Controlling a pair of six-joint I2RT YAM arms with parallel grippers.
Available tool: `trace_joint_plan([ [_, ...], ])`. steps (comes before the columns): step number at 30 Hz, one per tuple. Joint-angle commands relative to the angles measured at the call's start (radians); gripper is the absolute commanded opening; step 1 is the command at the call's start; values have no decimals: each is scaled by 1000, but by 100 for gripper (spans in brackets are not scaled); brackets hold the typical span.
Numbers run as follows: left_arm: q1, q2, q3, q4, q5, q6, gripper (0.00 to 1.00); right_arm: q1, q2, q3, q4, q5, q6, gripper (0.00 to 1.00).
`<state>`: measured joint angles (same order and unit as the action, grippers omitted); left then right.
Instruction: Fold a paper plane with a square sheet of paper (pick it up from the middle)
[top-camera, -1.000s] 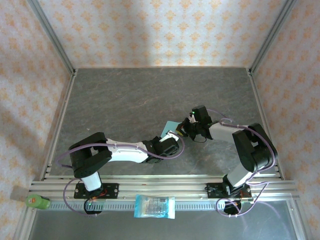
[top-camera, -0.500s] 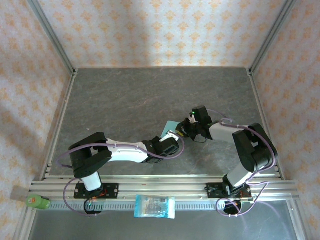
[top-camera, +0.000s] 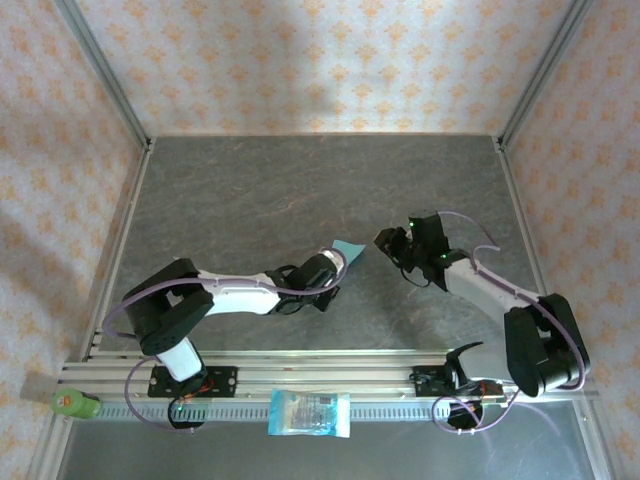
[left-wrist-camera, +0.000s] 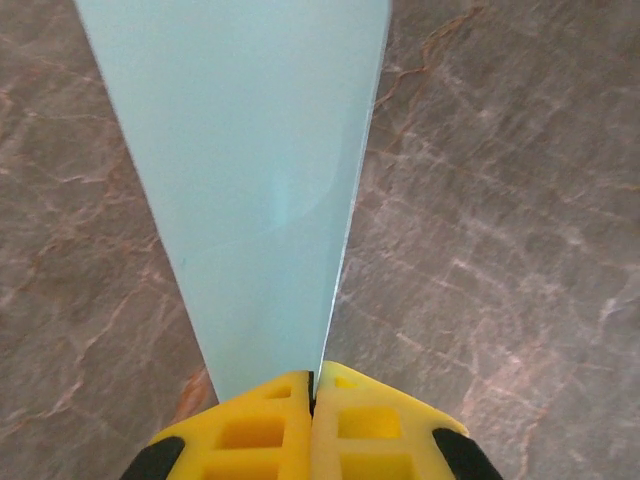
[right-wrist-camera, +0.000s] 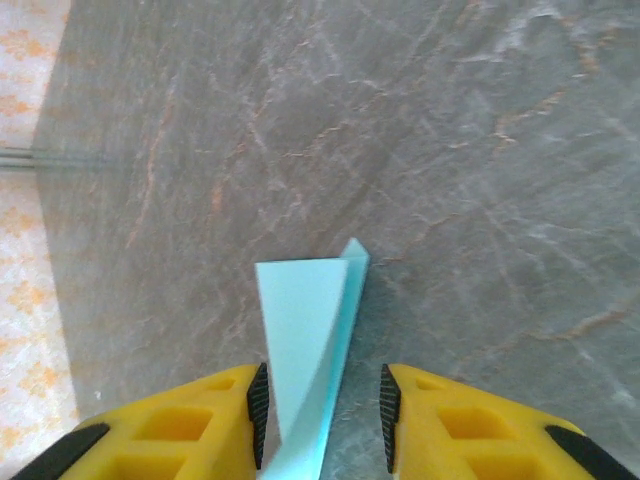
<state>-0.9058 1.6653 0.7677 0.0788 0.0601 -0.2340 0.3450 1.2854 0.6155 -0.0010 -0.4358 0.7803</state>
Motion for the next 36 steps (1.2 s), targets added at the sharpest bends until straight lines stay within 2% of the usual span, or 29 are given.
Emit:
trace_joint_plan([
  [1, 18, -16, -18, 75, 145, -45, 0, -3, -32, -36, -4, 73, -2, 36],
  [14, 56, -5, -95, 190, 227, -124, 0, -2, -61, -69, 23, 77, 8, 36],
  [21, 74, -23, -129, 255, 282, -148, 0, -3, -30, -71, 63, -12, 49, 37],
  [28, 119, -3, -151, 345, 416, -200, 0, -2, 28, -72, 129, -169, 51, 37],
  [33, 141, 48, -148, 410, 520, -258, 0, -1, -1, -102, 170, -176, 31, 37],
  [36, 149, 94, -131, 442, 578, -298, 0, 5, -85, -164, 204, -92, -29, 34],
])
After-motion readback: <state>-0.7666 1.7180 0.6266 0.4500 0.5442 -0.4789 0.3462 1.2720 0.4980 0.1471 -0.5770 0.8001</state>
